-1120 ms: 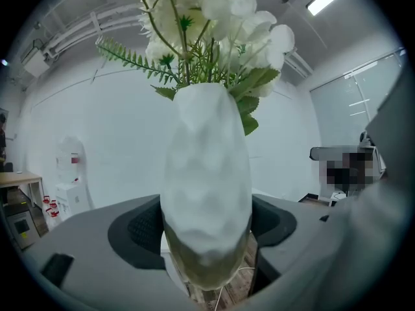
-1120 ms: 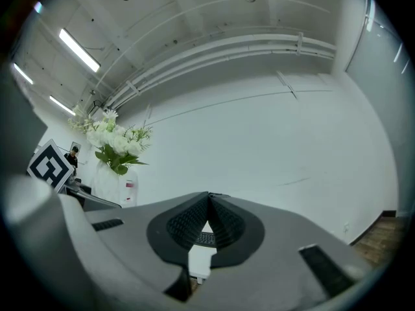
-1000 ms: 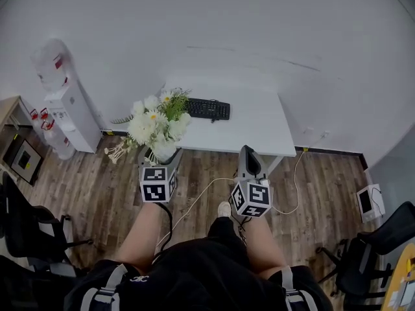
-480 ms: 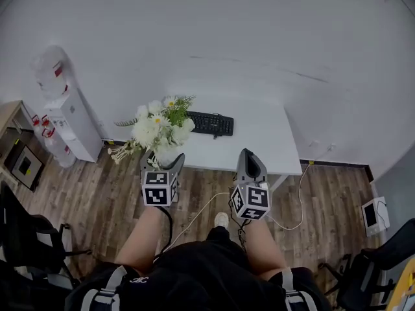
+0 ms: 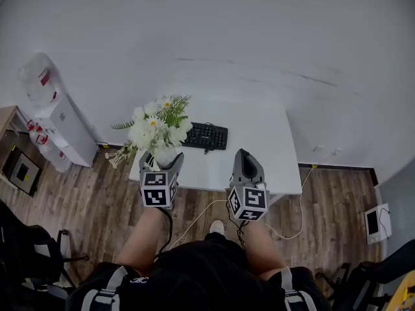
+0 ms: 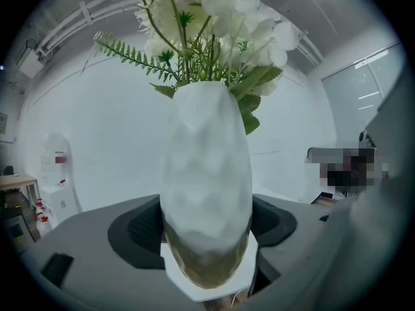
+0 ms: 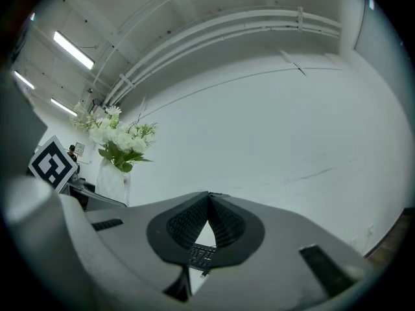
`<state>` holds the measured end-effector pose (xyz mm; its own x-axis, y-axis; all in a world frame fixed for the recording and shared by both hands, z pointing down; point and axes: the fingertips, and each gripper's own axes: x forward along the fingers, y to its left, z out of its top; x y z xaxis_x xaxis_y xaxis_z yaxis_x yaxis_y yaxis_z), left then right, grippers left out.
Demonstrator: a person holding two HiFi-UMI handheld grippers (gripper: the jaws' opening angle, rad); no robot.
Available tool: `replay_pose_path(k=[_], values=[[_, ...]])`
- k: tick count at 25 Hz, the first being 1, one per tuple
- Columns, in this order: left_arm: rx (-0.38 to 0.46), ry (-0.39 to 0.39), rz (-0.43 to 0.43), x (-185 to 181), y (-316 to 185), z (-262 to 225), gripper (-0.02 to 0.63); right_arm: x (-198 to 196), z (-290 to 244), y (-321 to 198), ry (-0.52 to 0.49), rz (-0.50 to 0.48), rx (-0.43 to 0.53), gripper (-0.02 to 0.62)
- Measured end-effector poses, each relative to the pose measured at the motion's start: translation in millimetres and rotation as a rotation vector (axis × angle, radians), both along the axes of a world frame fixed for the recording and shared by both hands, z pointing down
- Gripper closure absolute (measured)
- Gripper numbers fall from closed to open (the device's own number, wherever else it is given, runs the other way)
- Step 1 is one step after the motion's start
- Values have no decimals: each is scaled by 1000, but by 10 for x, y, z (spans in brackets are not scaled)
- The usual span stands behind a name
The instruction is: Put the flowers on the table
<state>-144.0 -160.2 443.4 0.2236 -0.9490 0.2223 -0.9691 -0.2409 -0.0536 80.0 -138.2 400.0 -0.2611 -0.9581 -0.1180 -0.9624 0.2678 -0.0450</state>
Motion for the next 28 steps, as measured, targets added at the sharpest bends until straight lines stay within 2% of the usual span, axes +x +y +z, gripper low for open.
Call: replay_pose_path(k=[10, 18, 23, 28], values=[[-36, -24, -16, 668, -1548, -113, 218, 369, 14, -1497, -2, -99, -51, 594], [-95, -32, -27, 991, -2561, 46, 218, 659, 176, -2579, -9, -135, -116, 594], [-115, -28, -12, 956, -2573, 177, 218, 555, 224, -2584, -12, -156, -128, 594], [-113, -30, 33, 961, -2871, 235, 218, 486, 195, -2775, -4, -141, -114, 594]])
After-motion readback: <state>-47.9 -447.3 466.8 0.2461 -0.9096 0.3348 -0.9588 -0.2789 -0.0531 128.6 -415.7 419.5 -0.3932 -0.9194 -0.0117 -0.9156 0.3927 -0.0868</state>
